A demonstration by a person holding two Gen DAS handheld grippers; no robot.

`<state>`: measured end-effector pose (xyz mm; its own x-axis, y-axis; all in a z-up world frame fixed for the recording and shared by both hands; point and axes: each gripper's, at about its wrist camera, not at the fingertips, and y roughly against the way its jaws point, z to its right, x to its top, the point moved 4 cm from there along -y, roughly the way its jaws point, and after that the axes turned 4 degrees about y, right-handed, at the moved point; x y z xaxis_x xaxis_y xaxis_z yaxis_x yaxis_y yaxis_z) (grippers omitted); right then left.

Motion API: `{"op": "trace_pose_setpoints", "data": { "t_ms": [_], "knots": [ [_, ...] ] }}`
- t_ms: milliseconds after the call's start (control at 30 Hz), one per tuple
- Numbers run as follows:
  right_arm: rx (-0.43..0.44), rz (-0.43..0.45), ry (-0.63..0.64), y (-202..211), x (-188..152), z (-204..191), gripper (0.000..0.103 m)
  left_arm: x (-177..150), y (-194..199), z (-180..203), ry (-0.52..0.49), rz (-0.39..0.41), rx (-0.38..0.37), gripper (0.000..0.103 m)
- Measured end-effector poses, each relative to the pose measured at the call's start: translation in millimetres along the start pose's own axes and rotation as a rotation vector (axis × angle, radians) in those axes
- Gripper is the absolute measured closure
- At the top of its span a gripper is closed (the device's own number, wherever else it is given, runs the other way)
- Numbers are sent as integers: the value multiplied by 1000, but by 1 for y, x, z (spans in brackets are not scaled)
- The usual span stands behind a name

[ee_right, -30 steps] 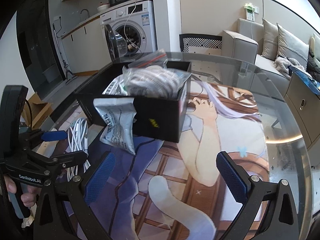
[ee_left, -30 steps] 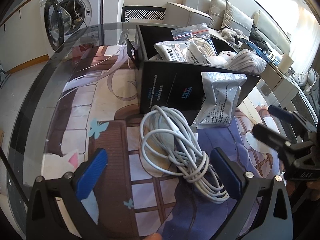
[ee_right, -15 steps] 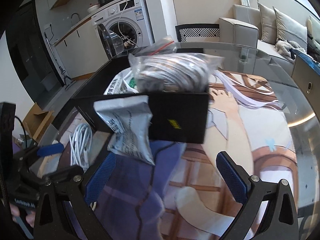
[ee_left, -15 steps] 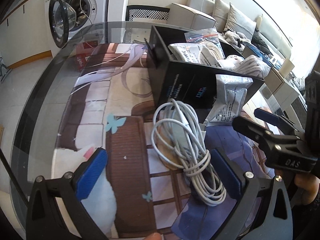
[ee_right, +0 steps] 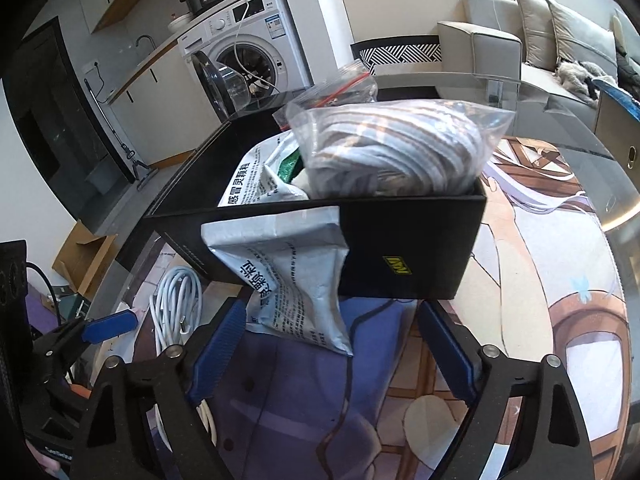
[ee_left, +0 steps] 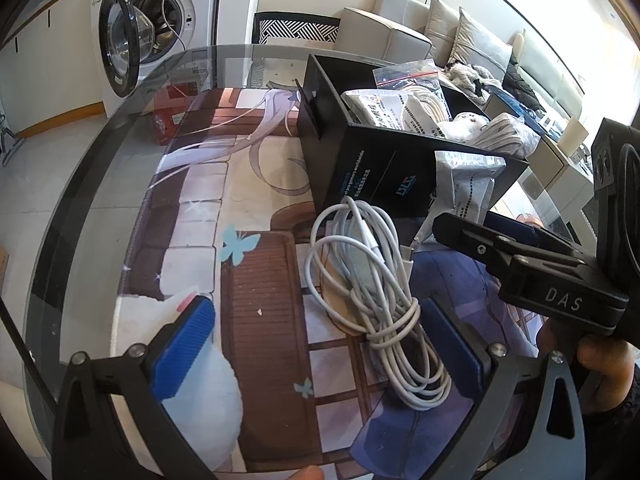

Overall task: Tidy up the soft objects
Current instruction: 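Grasp the silver foil packet beside the box with the right tool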

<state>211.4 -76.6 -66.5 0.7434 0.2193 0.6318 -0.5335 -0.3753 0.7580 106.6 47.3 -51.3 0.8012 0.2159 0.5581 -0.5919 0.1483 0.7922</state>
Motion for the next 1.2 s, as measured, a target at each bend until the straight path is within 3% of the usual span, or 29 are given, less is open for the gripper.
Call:
{"op": "trace_pose_setpoints", "data": {
  "t_ms": [100, 433, 633, 800, 1067, 1200],
  "knots": [
    [15, 0, 12, -1, -2, -8, 18, 0, 0, 1, -3, -1, 1, 0],
    [49, -5, 33, -7, 1, -18, 50, -2, 1, -1, 0, -1, 5, 0],
    [62, 12, 52, -1, -1, -18, 59, -4, 2, 2, -7, -2, 13, 0],
    [60, 22, 67, 7, -6, -14, 82, -3, 6, 4, -5, 6, 13, 0],
    [60, 46, 74, 15, -10, -6, 84, -3, 6, 6, -4, 7, 21, 0],
    [68, 53, 84, 19, -10, -7, 90, -3, 4, 7, 5, -1, 14, 0]
  ]
}}
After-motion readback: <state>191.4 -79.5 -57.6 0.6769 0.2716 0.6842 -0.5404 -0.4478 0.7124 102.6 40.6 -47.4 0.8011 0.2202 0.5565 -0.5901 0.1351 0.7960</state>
